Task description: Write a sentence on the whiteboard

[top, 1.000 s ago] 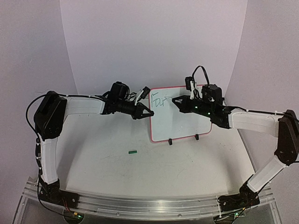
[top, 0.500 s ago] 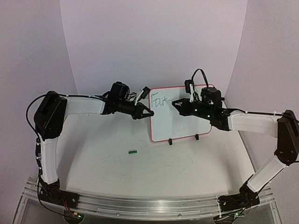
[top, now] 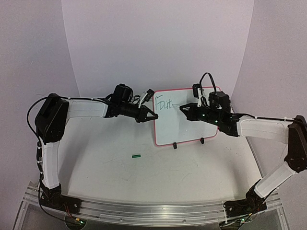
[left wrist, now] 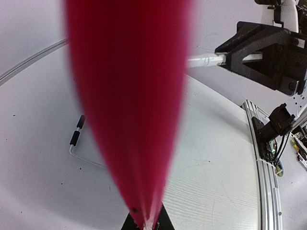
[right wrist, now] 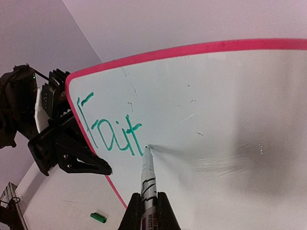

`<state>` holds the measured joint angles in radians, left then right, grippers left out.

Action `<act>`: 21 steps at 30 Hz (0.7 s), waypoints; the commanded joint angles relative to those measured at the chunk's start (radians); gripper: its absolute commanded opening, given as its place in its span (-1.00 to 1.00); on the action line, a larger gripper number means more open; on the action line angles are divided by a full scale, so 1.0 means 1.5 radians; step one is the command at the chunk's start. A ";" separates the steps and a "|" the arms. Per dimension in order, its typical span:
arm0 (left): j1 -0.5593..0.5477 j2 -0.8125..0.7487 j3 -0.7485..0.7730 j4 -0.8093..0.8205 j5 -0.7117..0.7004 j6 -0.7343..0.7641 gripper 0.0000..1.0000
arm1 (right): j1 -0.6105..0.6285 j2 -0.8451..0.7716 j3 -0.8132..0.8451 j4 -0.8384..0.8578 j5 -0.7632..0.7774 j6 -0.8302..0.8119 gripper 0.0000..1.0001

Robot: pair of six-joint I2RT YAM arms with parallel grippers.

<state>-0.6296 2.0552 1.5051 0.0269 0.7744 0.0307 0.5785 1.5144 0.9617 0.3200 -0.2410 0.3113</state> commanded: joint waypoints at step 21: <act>-0.027 0.036 -0.006 -0.119 0.006 0.022 -1.00 | -0.002 0.002 0.085 -0.007 0.031 -0.019 -1.00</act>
<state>-0.6296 2.0556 1.5051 0.0273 0.7753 0.0311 0.5782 1.4884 1.0425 0.3113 -0.2201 0.2924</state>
